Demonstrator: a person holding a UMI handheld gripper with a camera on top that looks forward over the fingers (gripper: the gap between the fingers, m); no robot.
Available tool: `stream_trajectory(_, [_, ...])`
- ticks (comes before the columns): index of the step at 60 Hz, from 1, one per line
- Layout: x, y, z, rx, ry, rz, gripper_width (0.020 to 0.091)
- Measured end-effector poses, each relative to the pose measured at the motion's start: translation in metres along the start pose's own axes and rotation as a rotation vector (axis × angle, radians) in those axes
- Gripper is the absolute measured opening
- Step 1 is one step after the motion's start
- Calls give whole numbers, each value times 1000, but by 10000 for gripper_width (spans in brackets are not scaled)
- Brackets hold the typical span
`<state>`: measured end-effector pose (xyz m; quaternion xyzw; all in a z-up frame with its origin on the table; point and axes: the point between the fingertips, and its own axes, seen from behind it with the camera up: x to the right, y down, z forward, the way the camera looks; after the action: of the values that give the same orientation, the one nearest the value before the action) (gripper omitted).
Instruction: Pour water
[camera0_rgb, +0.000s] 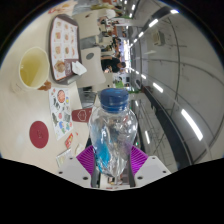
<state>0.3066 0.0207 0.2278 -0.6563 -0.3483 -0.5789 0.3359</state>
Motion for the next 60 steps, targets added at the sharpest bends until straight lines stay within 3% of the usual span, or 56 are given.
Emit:
stream_trajectory(15, [-31,-87,-7,119,97,-535,429])
stream_trajectory(29, [-47,-92,-9,107,49,-621,425])
stream_trajectory(50, [-12,-76,-31,114,-209,351,427])
stream_trajectory(60, [-33,-71,-29,101,-389,820,428])
